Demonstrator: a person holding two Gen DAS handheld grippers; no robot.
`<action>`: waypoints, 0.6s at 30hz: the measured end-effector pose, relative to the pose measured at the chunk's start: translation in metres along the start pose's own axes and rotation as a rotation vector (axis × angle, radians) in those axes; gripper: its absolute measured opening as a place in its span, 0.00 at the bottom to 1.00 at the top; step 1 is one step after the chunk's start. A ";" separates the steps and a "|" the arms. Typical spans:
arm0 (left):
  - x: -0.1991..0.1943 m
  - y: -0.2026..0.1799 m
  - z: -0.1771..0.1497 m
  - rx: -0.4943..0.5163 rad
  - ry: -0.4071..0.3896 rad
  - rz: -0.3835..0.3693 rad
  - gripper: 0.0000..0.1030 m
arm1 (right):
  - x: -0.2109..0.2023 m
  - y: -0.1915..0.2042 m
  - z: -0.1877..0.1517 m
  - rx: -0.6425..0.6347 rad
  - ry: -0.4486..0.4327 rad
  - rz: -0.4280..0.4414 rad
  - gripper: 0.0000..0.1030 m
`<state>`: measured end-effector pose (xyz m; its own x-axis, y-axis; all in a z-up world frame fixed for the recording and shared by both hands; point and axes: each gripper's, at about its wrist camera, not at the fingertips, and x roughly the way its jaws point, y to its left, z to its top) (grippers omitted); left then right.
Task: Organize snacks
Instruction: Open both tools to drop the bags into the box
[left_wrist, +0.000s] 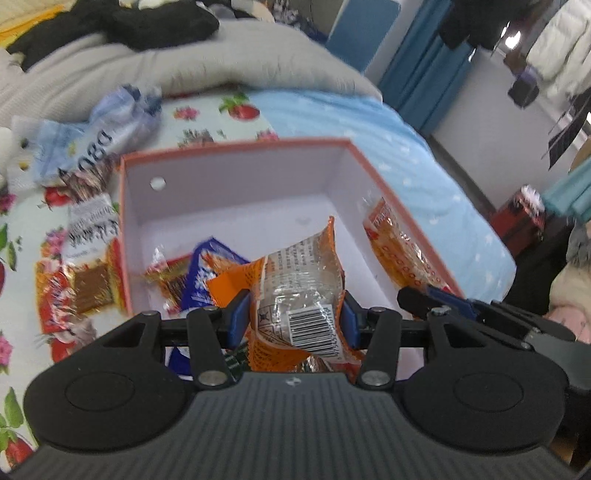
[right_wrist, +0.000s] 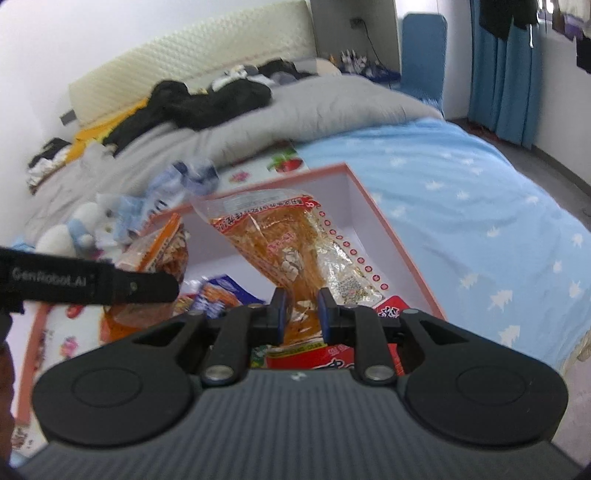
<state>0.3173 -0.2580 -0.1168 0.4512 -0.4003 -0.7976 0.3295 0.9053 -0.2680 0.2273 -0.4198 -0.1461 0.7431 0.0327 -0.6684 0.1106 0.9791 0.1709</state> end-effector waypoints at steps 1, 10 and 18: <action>0.008 0.001 -0.001 -0.004 0.015 0.004 0.54 | 0.005 -0.003 -0.004 0.001 0.011 -0.001 0.23; 0.042 0.013 -0.005 -0.038 0.089 -0.026 0.79 | 0.033 -0.023 -0.020 0.100 0.105 -0.007 0.44; 0.001 0.005 -0.005 0.000 0.016 -0.022 0.79 | 0.008 -0.022 -0.015 0.107 0.044 -0.012 0.55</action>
<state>0.3160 -0.2531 -0.1218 0.4303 -0.4180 -0.8001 0.3391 0.8963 -0.2859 0.2208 -0.4377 -0.1662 0.7117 0.0323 -0.7017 0.1908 0.9525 0.2374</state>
